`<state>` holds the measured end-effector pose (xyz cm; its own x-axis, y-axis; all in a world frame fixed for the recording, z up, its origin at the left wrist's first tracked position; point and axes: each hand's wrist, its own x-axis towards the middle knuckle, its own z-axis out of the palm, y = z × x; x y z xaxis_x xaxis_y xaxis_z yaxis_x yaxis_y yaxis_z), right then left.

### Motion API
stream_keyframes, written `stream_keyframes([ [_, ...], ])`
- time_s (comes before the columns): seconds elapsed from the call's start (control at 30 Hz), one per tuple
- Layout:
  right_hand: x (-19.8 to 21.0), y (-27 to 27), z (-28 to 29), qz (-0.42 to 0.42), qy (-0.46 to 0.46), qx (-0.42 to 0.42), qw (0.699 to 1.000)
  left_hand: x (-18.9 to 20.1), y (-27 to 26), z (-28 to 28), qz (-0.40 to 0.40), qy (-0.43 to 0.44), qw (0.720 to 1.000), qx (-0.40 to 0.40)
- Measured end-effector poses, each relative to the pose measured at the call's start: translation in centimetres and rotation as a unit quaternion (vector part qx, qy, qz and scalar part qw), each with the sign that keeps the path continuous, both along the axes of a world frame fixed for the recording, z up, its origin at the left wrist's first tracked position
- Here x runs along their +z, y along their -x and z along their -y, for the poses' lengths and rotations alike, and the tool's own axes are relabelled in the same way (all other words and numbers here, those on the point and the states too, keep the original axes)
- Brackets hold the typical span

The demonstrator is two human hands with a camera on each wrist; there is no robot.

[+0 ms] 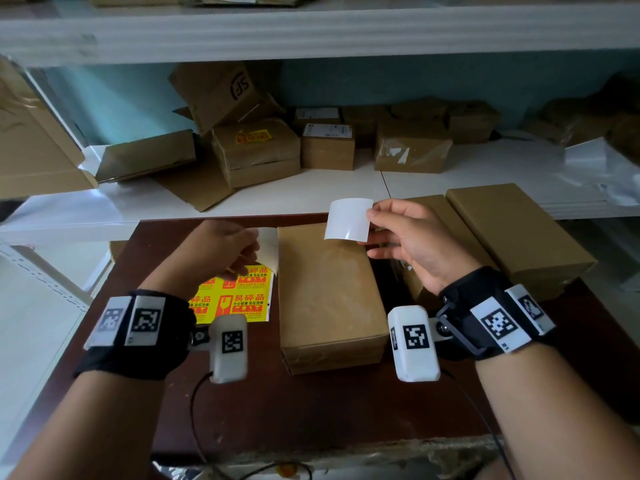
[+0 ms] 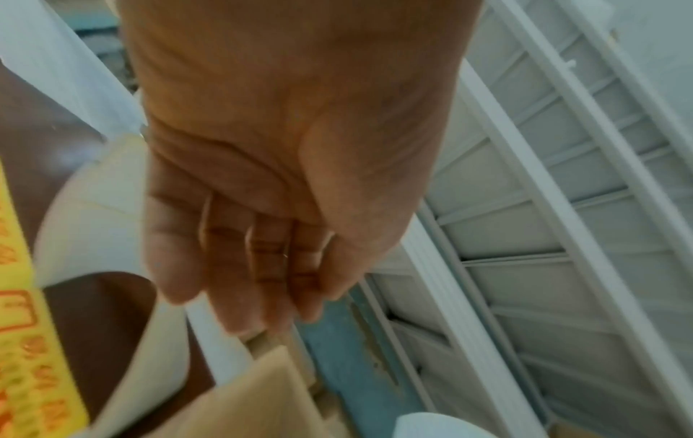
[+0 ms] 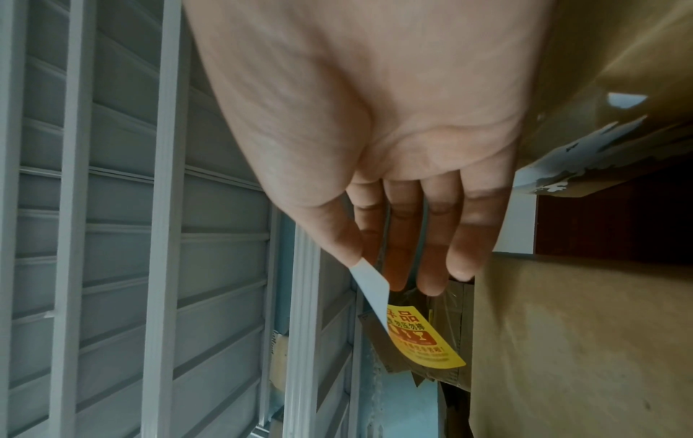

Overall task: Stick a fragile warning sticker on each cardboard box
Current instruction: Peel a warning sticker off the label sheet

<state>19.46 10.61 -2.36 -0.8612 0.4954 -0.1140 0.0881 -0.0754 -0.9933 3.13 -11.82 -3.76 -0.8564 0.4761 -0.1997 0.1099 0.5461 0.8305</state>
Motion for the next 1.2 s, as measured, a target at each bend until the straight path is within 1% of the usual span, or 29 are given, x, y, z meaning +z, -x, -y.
stream_keyframes([
  [0.1,0.0,0.0,0.1,-0.002,-0.008,0.007,1.000,2.2,-1.6,-0.6,-0.010,-0.125,0.991,-0.044],
  [0.17,0.0,0.1,0.3,-0.004,-0.013,0.016,1.000,3.3,-2.9,-1.1,0.001,-0.162,0.984,-0.081],
  [0.23,-0.1,0.3,0.5,-0.005,-0.017,0.024,1.000,3.8,-4.3,-1.9,-0.012,-0.144,0.982,-0.122],
  [0.27,-0.1,0.3,0.6,-0.006,-0.018,0.025,0.999,3.8,-4.9,-2.3,-0.032,-0.127,0.981,-0.140],
  [0.37,-0.1,0.4,0.8,-0.007,-0.026,0.028,0.999,3.6,-6.1,-3.1,-0.079,-0.107,0.976,-0.172],
  [0.57,0.0,0.3,1.5,-0.026,-0.031,0.053,0.998,3.3,-6.4,-3.5,-0.073,-0.114,0.976,-0.170],
  [0.83,0.2,0.2,2.0,-0.042,-0.034,0.093,0.994,3.3,-6.3,-3.5,-0.041,-0.159,0.976,-0.146],
  [1.03,0.2,0.2,2.3,-0.054,-0.043,0.120,0.990,3.5,-6.3,-3.3,-0.039,-0.184,0.972,-0.138],
  [1.2,0.1,0.1,2.0,-0.046,-0.067,0.155,0.985,3.8,-6.1,-2.9,-0.030,-0.201,0.971,-0.128],
])
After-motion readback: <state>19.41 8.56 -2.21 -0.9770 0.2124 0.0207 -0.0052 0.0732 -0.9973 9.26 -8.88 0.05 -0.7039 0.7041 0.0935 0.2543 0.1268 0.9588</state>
